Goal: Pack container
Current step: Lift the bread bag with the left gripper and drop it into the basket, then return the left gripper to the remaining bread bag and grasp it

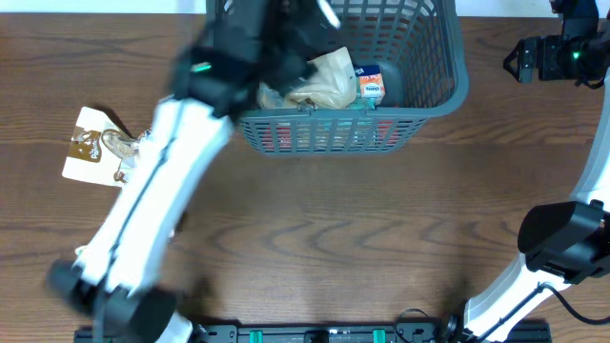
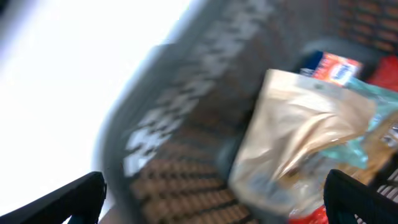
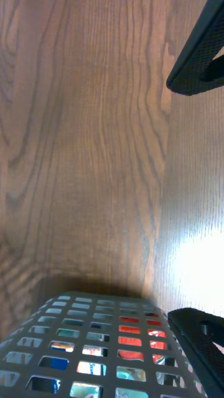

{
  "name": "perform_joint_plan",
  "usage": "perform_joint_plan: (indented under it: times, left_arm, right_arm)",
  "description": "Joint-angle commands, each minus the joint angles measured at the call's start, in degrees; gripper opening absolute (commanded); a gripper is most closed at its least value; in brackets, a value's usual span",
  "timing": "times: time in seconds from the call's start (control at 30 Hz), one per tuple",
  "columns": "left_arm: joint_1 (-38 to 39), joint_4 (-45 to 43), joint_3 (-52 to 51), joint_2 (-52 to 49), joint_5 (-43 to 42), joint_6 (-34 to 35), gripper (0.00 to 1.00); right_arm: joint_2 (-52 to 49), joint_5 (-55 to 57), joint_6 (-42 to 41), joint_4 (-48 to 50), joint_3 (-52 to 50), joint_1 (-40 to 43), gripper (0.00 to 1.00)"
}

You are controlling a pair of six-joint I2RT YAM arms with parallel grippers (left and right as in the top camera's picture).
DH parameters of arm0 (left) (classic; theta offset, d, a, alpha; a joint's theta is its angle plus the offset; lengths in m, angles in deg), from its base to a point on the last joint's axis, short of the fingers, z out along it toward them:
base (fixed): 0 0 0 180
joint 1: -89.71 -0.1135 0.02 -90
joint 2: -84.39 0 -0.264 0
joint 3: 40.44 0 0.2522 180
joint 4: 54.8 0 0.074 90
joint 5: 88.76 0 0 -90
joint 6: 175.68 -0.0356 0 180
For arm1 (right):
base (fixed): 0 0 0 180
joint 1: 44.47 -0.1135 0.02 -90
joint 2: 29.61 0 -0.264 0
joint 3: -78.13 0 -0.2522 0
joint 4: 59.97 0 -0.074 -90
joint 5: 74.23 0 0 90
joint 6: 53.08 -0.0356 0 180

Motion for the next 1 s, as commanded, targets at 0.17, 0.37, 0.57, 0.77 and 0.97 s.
perform_joint_plan:
  times: [0.17,0.37,0.57,0.77,0.97]
  left_arm:
    - [-14.93,12.39,0.66,13.35,9.49,17.81,0.99]
    - [-28.55,26.88,-0.33,12.92,9.11,35.17,0.99]
    - [-37.13,26.1,-6.51,11.65,8.17,57.7,0.99]
    - [-39.06,12.92,-19.67,10.91,4.55,75.12,0.99]
    - [-39.06,-3.82,-36.44,10.21,4.52,92.17,0.99]
  right_arm:
    - [0.87,-0.48,0.46,-0.68,-0.13,-0.22,0.99]
    - [0.87,-1.33,0.46,-0.66,-0.13,-0.31,0.99]
    - [0.87,-1.36,0.46,-0.63,-0.13,-0.61,0.99]
    - [0.87,-1.38,0.48,-0.48,-0.13,-0.61,0.99]
    - [0.87,-1.36,0.5,-0.46,-0.13,-0.59,0.99]
